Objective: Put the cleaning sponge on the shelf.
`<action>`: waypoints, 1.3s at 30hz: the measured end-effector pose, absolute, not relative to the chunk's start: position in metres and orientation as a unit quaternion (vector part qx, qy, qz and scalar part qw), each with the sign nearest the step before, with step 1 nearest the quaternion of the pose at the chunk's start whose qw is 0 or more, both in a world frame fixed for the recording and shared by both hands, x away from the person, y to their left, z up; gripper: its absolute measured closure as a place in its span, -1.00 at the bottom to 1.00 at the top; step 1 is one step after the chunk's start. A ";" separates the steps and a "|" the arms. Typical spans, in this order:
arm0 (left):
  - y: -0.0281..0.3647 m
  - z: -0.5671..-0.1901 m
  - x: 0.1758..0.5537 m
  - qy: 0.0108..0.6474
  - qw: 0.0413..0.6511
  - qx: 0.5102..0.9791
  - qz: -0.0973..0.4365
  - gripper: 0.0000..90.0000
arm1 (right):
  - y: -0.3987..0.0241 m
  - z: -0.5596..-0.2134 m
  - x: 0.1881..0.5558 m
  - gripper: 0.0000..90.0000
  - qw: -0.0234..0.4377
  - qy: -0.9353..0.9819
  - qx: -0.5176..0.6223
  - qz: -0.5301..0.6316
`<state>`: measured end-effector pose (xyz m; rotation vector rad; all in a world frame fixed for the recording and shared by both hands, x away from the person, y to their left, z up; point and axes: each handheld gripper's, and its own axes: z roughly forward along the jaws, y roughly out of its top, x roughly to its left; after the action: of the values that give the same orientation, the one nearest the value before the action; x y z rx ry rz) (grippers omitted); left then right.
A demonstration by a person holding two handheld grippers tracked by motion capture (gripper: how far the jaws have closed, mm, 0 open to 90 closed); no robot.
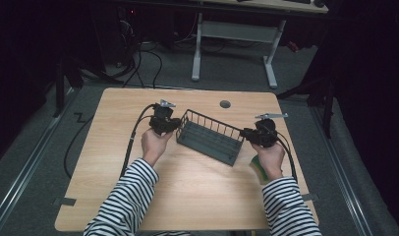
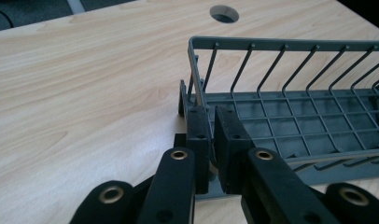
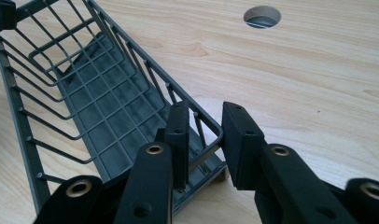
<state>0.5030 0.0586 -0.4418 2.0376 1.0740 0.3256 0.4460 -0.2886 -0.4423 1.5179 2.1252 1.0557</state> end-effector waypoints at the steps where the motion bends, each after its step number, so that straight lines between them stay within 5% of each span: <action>1: 0.060 -0.441 0.501 0.424 0.394 0.805 0.131 0.89 | -0.288 -0.443 0.445 0.62 0.162 0.746 0.529 0.372; 27: 0.087 -0.444 0.456 0.426 0.411 0.797 0.116 0.87 | -0.267 -0.443 0.404 0.53 0.158 0.761 0.506 0.374; 35: 0.090 -0.438 0.450 0.420 0.431 0.789 0.127 0.09 | -0.274 -0.440 0.402 -0.11 0.160 0.745 0.515 0.394; 39: 0.097 -0.436 0.440 0.417 0.450 0.780 0.122 -0.12 | -0.280 -0.436 0.397 -0.31 0.169 0.736 0.521 0.397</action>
<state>0.4402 0.0970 -0.4362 1.9293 1.0299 0.3028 0.3965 -0.2804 -0.4355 1.4818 2.0917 1.1294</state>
